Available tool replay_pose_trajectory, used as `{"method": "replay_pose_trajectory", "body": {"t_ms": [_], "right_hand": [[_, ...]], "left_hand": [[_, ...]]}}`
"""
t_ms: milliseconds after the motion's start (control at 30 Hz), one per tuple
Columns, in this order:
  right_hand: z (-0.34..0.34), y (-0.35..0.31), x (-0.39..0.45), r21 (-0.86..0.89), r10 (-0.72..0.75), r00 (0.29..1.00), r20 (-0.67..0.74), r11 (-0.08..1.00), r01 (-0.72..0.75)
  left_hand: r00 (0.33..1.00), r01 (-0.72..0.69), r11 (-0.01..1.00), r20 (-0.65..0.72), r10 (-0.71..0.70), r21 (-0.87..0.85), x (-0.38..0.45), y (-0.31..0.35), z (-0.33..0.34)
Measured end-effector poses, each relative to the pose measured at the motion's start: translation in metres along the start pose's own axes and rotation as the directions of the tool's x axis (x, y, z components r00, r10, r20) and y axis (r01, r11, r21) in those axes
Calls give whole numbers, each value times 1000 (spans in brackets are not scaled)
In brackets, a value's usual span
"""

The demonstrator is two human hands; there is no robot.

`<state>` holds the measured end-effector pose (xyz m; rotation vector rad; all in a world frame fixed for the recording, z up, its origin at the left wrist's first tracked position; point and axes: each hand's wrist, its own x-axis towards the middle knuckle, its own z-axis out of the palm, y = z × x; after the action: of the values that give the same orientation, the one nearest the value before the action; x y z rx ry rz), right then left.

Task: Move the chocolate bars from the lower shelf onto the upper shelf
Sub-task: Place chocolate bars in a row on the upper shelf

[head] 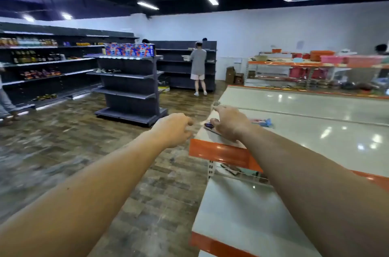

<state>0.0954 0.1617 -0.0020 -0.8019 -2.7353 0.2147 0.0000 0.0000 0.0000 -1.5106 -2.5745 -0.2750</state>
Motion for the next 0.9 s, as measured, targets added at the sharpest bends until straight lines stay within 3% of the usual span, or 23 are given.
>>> {"method": "replay_pose_trajectory", "body": {"t_ms": [167, 300, 567, 700, 900], "right_hand": [[-3, 59, 13, -119, 152, 988, 15, 982, -149], [-1, 82, 18, -101, 251, 968, 12, 963, -249], [-9, 99, 18, -41, 296, 952, 84, 955, -293], [-10, 103, 12, 140, 237, 969, 63, 960, -244], [-14, 94, -4, 106, 147, 980, -136, 985, -133]], "left_hand": [[993, -116, 993, 32, 117, -7, 45, 32, 14], [979, -174, 984, 98, 176, -28, 69, 43, 17], [944, -219, 973, 236, 231, -73, 80, 42, 12], [942, -213, 974, 250, 225, -76, 78, 42, 9], [964, -224, 974, 154, 217, 28, 72, 37, 17]]}}
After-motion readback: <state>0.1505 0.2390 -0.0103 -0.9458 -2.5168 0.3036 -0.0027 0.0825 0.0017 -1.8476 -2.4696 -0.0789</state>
